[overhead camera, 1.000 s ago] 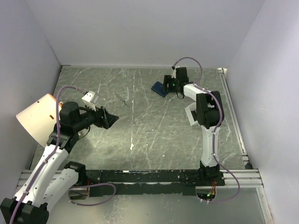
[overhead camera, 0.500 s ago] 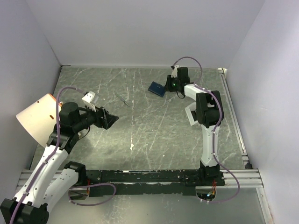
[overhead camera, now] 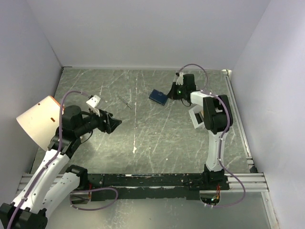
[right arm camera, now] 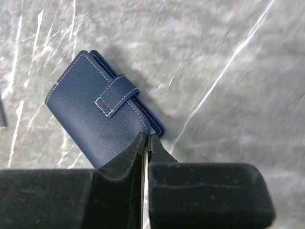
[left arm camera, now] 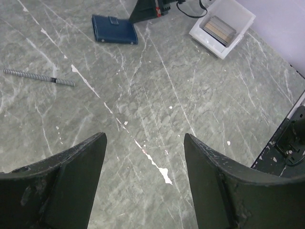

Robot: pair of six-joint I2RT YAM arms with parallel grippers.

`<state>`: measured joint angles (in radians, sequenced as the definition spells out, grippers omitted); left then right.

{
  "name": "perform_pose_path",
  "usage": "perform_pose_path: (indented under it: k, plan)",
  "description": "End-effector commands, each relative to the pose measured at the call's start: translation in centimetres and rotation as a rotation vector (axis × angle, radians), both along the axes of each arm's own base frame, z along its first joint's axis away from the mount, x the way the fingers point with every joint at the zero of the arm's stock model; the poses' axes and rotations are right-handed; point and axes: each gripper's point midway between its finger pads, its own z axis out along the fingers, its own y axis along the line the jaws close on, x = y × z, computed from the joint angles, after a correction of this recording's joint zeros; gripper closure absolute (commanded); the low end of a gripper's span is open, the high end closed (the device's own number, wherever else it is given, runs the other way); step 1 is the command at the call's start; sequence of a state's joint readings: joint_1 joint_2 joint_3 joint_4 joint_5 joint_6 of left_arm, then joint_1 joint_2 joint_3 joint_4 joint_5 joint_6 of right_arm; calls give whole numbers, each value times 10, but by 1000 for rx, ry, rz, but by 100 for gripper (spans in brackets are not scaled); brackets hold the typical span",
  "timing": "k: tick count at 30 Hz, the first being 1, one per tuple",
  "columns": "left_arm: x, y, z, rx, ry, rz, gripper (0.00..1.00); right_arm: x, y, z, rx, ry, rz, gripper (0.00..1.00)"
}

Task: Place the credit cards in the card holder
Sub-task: Pick up the card holder from the center of the board.

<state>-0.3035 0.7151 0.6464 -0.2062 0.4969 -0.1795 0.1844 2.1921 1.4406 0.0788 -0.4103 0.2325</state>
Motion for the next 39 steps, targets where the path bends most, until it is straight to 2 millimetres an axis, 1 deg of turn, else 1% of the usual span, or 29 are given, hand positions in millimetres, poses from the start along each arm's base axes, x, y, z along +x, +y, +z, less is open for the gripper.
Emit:
perform_pose_path:
  k: [1,4,5,6,7,10,13,14,17,19,22,25,29,33,35,39]
  plan:
    - [7,-6,30,24,-126,-29,23,-32,6,13,82,51,2,100]
    - [11,-12,28,50,-145,-57,23,-56,11,13,110,100,10,100]
    - [13,-14,27,64,-151,-63,23,-64,12,9,102,119,11,100]
    - [14,-17,25,79,-158,-72,23,-71,13,16,94,113,10,100]
    - [17,-20,24,95,-168,-76,23,-78,12,17,89,120,7,100]
    - [21,-32,21,139,-202,-106,22,-105,23,24,112,144,34,100]
    - [24,-47,18,186,-244,-149,21,-132,33,31,96,178,45,100]
    - [24,-53,16,205,-256,-168,21,-144,38,33,100,192,58,100]
    - [21,-72,4,280,-296,-238,20,-181,58,45,115,206,110,100]
    - [18,-84,-9,334,-316,-282,20,-200,69,53,109,199,133,100]
    - [8,-100,-33,424,-334,-357,21,-223,81,68,154,215,147,100]
    - [-7,-114,-47,486,-384,-424,20,-236,82,79,215,246,111,100]
    - [-19,-122,-54,535,-457,-446,17,-249,84,98,312,277,79,100]
    - [-22,-127,-61,564,-496,-438,15,-261,89,117,441,304,66,100]
    - [-21,-129,-66,588,-506,-415,14,-265,91,124,497,319,57,100]
    - [-25,-140,-79,614,-508,-420,15,-271,91,135,595,338,16,100]
